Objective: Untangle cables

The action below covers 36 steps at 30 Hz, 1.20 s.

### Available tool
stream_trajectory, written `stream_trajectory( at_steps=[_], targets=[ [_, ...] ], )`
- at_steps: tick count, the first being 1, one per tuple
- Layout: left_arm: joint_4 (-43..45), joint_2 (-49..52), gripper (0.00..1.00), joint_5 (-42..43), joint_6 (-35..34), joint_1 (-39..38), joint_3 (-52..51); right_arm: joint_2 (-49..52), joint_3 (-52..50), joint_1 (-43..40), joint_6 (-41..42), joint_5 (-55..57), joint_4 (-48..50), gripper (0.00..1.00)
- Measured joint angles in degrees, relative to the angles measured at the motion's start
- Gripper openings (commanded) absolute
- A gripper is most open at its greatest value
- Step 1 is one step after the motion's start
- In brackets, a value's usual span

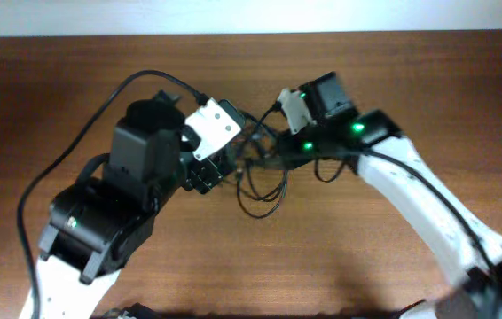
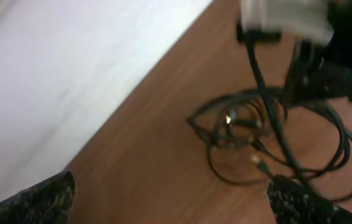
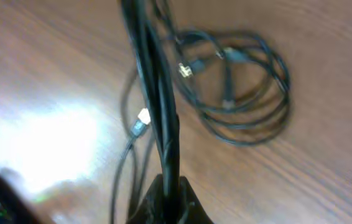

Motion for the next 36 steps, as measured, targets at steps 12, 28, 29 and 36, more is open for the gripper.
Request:
stream_trajectory(
  at_steps=[12, 28, 29, 36],
  targets=[
    [-0.98, 13.79, 0.99, 5.31, 0.0, 0.0, 0.02, -8.2, 37.16, 0.0, -0.46, 6.27, -27.47, 0.04],
    [18.97, 14.38, 0.59, 16.96, -0.15, 0.0, 0.02, -10.97, 50.8, 0.0, -0.46, 4.96, -36.48, 0.04],
    [19.32, 14.38, 0.52, 17.77, -0.2, 0.0, 0.02, -11.37, 50.8, 0.0, -0.46, 4.98, -36.52, 0.04],
    [22.21, 14.56, 0.99, 22.77, -0.37, 0.0, 0.02, -12.59, 50.82, 0.0, -0.5, 4.5, -37.83, 0.09]
  ],
)
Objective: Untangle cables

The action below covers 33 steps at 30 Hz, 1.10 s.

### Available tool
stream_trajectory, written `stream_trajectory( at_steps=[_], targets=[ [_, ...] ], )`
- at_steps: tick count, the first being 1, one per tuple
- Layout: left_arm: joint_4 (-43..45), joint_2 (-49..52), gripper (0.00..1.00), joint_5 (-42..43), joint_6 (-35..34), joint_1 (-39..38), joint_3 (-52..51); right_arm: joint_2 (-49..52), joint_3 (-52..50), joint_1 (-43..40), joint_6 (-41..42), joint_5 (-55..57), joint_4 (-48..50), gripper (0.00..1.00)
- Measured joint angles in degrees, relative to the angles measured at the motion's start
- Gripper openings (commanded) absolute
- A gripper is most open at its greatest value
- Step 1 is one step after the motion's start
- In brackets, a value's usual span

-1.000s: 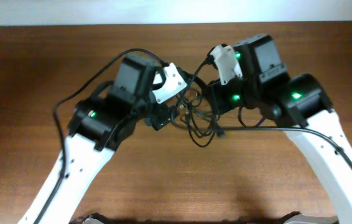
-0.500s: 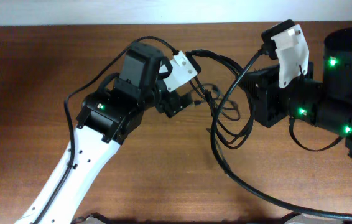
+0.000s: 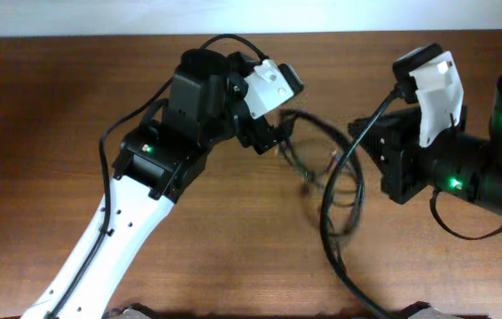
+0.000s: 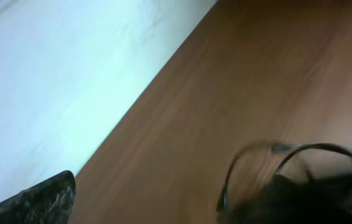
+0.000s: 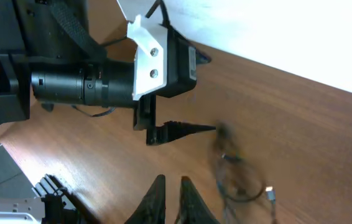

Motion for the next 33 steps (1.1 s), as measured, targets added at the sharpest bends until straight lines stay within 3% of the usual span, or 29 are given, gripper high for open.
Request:
stream_trajectory(
  at_steps=[4, 7, 9, 11, 14, 18, 20, 22, 25, 28, 33],
  targets=[
    [1.84, 1.49, 0.99, 6.27, 0.0, 0.0, 0.0, 0.0, 0.0, 0.0, -0.13, -0.24, -0.55, 0.11],
    [1.03, 2.12, 0.99, 8.33, 0.02, 0.0, 0.0, 0.0, 0.04, 0.0, -0.2, -0.33, -1.22, 0.27],
    [-1.75, 2.16, 0.99, 7.72, 0.02, 0.0, 0.0, 0.02, 0.11, 0.0, -0.28, 0.35, -4.76, 0.32],
    [-3.04, 2.25, 0.99, 2.01, 0.0, 0.22, 0.0, 0.7, -0.2, 0.0, 2.01, 10.19, -11.13, 0.37],
    [-3.89, 2.16, 0.99, -1.6, -0.9, 3.21, 0.0, 2.19, -13.46, -0.63, 3.58, 20.09, -8.28, 0.37],
    [-10.84, -1.73, 0.99, -3.04, -1.77, 7.15, -0.04, 4.94, -35.28, -6.51, 3.76, 22.6, 8.46, 0.46],
    [-13.75, -4.15, 0.99, -3.06, -1.92, 7.28, -0.04, 5.73, -45.75, -10.58, 3.45, 21.64, 16.74, 0.43],
    [-15.54, -4.76, 0.99, -3.04, -1.92, 7.28, -0.04, 5.73, -52.28, -12.7, 3.26, 20.2, 21.73, 0.31],
    [-16.85, -4.76, 0.99, -3.04, -1.92, 7.28, -0.04, 8.17, -63.06, -14.43, 3.15, 15.3, 27.47, 0.24],
    [-17.53, -4.76, 0.99, -3.04, -1.92, 7.28, -0.04, 10.82, -67.56, -12.74, 3.72, 9.86, 26.45, 0.23],
    [-19.19, -4.76, 0.99, -3.04, -1.92, 7.28, -0.04, 10.8, -71.8, -6.62, 13.53, 10.73, 27.47, 0.28]
  ],
)
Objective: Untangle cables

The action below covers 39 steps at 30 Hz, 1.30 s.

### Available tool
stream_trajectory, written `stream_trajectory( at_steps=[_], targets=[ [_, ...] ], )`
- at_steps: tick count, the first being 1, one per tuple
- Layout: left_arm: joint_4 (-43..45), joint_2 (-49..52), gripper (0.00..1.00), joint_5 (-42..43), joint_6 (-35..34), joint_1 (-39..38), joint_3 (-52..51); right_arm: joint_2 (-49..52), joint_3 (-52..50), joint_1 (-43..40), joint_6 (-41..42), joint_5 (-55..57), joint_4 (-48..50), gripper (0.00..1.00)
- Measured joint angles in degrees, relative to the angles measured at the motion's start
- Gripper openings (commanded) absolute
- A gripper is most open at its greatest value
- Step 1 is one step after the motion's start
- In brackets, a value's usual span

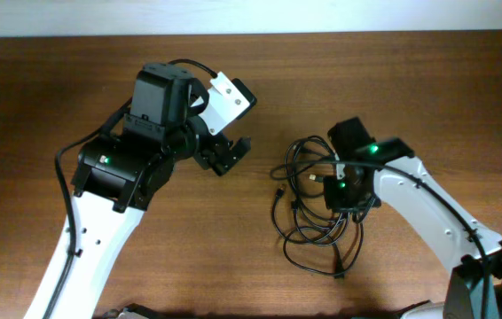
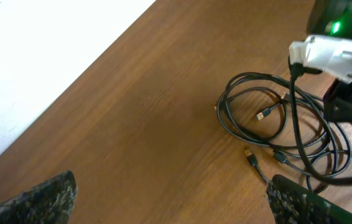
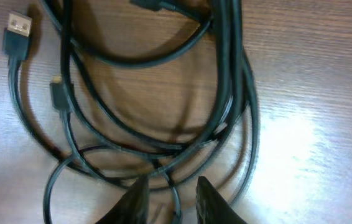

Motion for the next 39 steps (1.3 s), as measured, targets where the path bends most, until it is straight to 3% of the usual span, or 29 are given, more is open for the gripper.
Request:
stream_trajectory(
  at_steps=[4, 11, 20, 23, 28, 39],
  targets=[
    [-0.22, 0.0, 0.99, -0.02, 0.0, 0.0, 0.0, 0.13, -6.34, 0.57, 2.86, 0.39, 8.31, 0.32],
    [-0.96, 0.0, 0.99, 0.0, 0.0, 0.0, 0.0, 0.87, -7.21, 0.57, 3.48, 2.89, 16.55, 0.36],
    [-1.51, 0.0, 0.99, 0.0, 0.0, 0.0, 0.0, 4.61, -7.26, 0.57, 2.86, 3.28, 11.98, 0.35],
    [-1.51, 0.0, 0.99, 0.0, 0.0, 0.0, 0.0, 3.06, -7.26, 0.57, 2.84, 2.56, 8.44, 0.5],
    [-1.49, 0.0, 0.99, 0.0, 0.0, 0.0, 0.0, 2.03, -7.28, 0.57, 0.63, 7.87, 13.27, 0.5],
    [-1.73, 0.0, 0.99, 0.0, 0.0, 0.0, 0.0, 3.13, -7.76, 0.57, 0.24, 8.24, 15.56, 0.5]
  ],
)
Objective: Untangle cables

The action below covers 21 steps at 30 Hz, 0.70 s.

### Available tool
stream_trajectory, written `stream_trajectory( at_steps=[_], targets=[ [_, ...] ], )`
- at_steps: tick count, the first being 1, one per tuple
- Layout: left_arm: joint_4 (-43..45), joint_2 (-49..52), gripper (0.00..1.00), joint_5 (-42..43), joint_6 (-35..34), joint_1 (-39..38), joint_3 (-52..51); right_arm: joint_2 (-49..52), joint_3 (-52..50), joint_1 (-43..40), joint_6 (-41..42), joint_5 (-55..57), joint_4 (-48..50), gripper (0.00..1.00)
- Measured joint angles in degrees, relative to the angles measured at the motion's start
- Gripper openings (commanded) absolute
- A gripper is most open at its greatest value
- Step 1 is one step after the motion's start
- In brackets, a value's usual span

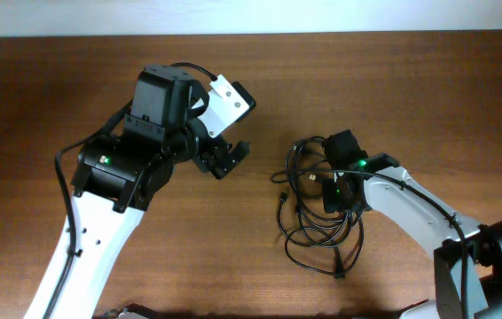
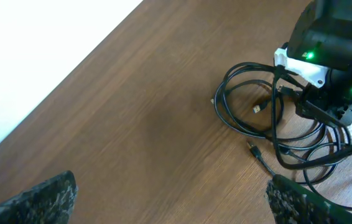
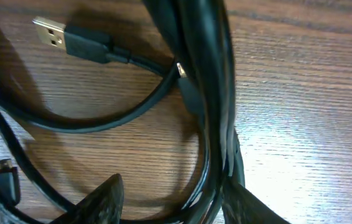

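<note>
A tangle of black cables lies on the wooden table, right of centre, in several overlapping loops. It also shows in the left wrist view as a cable tangle. My right gripper is low on its upper part. In the right wrist view the right gripper is open, its fingers astride a bundle of cable strands. A gold-tipped USB plug lies to the left of the bundle. My left gripper is open and empty, above bare table left of the tangle.
The table's far edge meets a white wall. The right arm's white link runs from the tangle toward the lower right. The left arm comes in from the lower left.
My right gripper has shifted a little up and left on the tangle and sits closer to it, its fingers wider apart. The tangle has barely moved. The left gripper is almost unmoved.
First both grippers were close together at the tangle, the right one shut on a bundle of strands. Then the arms stood apart with cables strung between them. Later the tangle lay on the table under the right gripper, the left open and away; this holds now.
</note>
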Motion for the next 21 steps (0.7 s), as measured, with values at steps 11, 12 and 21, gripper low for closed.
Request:
stream_trajectory(
  at_steps=[11, 12, 21],
  targets=[
    [0.0, 0.0, 0.99, 0.0, 0.0, 0.0, 0.0, 1.81, -0.72, 0.0, 0.13, 0.0, 1.09, 0.24],
    [-0.02, 0.0, 0.99, 0.0, 0.0, 0.0, 0.0, 1.81, -1.09, 0.0, 0.15, -0.02, 1.33, 0.24],
    [-0.13, 0.0, 0.99, 0.0, 0.0, 0.0, 0.0, 1.51, -4.5, 0.0, 0.42, -1.14, 5.6, 0.04]
  ],
)
